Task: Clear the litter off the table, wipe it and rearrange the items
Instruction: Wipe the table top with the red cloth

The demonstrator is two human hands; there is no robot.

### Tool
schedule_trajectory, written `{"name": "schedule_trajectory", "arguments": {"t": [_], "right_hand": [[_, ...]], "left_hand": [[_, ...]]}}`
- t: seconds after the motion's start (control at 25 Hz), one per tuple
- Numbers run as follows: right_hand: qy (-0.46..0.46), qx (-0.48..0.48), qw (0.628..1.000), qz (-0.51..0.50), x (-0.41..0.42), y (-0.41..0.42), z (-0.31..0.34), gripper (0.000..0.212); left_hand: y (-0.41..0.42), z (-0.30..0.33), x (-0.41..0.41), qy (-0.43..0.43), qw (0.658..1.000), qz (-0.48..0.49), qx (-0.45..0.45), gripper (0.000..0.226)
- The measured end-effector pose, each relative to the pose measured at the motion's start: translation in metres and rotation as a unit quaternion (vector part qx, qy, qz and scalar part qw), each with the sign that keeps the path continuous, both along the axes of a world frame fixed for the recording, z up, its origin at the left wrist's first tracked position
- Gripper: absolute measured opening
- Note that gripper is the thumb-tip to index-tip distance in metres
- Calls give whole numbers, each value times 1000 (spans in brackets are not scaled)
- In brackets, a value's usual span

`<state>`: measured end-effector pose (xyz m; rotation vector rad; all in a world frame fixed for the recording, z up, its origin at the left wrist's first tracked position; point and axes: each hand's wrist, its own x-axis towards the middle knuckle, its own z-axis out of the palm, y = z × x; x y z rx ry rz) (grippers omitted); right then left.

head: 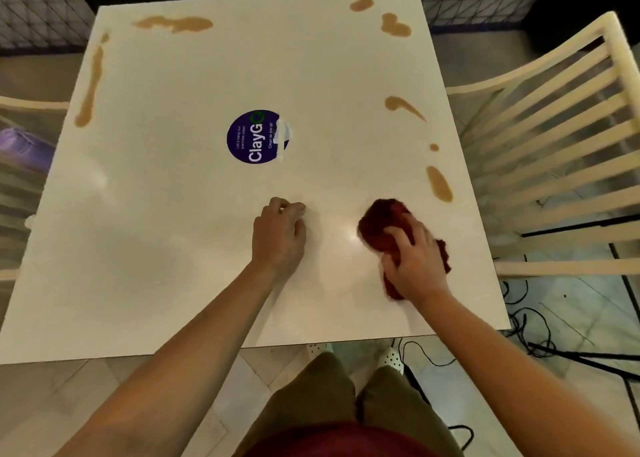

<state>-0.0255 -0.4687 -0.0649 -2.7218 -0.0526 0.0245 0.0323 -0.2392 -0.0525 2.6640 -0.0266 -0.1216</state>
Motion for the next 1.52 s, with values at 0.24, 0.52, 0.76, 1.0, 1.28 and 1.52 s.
{"name": "schedule_trajectory", "arguments": {"t": [0.24,0.52,0.76,1.0,1.28,1.52], "right_hand": [[-3,25,967,-252,18,-34,-4,54],[-16,42,945,-323,99,-59,-10,57],[-1,38,958,-283,198,-77,-7,54],[-20,23,998,-49,125,-44,-13,51],[-2,-18,979,-205,169,-83,-6,53],[-5,6,983,-185,288,-59,-5,54]], "left_hand": [[-45,-5,92,-58,994,-85,48,34],[-44,-18,198,-54,990,-36,126,34],[-39,-30,210,-73,994,23,81,35],[-36,-31,213,-61,995,26,75,34],[-39,-28,213,-53,995,38,70,35],[-38,-31,218,-69,994,44,71,41]]}}
